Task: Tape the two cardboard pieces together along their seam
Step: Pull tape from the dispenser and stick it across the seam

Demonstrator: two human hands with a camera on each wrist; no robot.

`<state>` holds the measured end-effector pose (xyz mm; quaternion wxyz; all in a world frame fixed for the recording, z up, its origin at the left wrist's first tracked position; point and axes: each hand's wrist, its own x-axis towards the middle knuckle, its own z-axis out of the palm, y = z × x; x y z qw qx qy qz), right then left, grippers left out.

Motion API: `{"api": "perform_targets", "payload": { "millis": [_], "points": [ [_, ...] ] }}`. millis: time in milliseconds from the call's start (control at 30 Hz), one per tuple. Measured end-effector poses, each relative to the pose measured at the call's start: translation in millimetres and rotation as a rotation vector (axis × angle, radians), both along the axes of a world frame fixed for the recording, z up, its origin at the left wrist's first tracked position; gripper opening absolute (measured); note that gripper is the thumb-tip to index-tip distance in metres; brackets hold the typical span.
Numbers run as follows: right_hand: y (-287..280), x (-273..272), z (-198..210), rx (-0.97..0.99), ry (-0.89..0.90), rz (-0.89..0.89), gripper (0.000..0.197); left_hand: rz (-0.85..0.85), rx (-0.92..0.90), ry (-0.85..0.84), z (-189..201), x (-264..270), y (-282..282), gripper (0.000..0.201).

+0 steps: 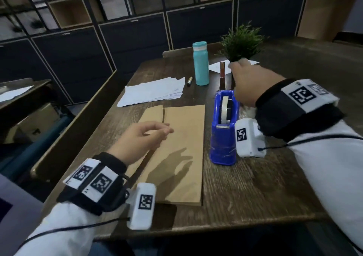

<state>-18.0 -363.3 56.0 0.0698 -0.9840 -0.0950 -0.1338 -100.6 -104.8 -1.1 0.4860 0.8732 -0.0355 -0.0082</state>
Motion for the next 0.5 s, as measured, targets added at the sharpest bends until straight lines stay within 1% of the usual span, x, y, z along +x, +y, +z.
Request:
{"api": "perform_targets", "payload": {
  "millis": [67,133,200,267,333,400,500],
  "points": [
    [23,-23,14,0.004,-0.102,0.109,0.044,0.028,0.005,-0.008,3,-3,14,0.019],
    [52,-42,19,0.095,-0.077,0.244,0.031,0.028,-0.004,-0.009,4,-8,25,0.019],
    [82,-52,11,0.166,0.036,0.377,0.024,0.016,0.001,-0.001,3,-11,36,0.016],
    [106,-57,-2,0.225,0.162,0.489,0.028,0.005,0.013,0.005,0,-12,43,0.014],
    [129,-57,-19,0.335,0.289,0.577,0.03,-0.02,0.029,0.0,-2,-10,52,0.014],
    [146,-51,-34,0.429,0.395,0.621,0.028,-0.053,0.069,-0.004,-3,-4,58,0.015],
    [167,-35,-51,0.632,0.555,0.603,0.021,-0.098,0.088,0.023,-5,10,68,0.018]
  ]
}}
